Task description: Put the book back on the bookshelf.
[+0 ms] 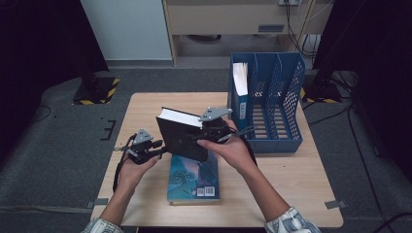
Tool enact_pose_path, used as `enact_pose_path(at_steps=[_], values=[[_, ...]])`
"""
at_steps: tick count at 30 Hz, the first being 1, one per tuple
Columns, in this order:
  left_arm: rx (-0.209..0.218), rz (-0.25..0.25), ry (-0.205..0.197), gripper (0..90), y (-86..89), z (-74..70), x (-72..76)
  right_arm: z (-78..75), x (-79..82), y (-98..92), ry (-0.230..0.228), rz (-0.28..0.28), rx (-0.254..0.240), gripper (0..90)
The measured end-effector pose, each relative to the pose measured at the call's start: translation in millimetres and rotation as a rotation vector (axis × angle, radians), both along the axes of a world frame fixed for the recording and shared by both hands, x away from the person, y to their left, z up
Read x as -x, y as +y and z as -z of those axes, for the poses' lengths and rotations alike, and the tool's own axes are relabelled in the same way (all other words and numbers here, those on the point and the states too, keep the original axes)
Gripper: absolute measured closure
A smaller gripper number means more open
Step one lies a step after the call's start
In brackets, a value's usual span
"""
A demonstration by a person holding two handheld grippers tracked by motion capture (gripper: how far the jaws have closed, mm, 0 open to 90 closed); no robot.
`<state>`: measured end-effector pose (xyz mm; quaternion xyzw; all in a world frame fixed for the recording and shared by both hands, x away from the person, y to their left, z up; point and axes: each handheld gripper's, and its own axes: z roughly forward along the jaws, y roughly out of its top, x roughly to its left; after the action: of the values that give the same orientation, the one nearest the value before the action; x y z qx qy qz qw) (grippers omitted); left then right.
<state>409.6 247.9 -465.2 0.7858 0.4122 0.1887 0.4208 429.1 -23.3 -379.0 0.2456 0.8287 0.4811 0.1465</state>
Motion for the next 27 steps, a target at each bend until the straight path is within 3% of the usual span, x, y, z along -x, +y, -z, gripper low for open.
enact_pose_path(at_steps=[7,14,18,22,27], values=[[-0.002,-0.017,0.007,58.6,-1.2,3.1,-4.3,0.9,1.4,1.9,0.004,0.003,-0.003,35.5],[-0.009,-0.041,-0.012,55.7,3.6,6.8,3.5,4.0,-2.1,7.9,0.008,0.007,-0.004,35.2],[-0.015,-0.044,-0.007,47.3,13.6,13.0,16.1,5.9,-4.7,11.6,0.007,0.020,-0.004,34.2],[0.010,-0.048,0.001,28.4,26.4,21.0,28.4,6.0,-5.0,13.4,0.008,0.032,-0.009,33.4],[-0.025,-0.084,0.051,13.9,34.7,31.5,25.3,7.4,-4.7,13.7,0.012,0.052,-0.020,31.6]])
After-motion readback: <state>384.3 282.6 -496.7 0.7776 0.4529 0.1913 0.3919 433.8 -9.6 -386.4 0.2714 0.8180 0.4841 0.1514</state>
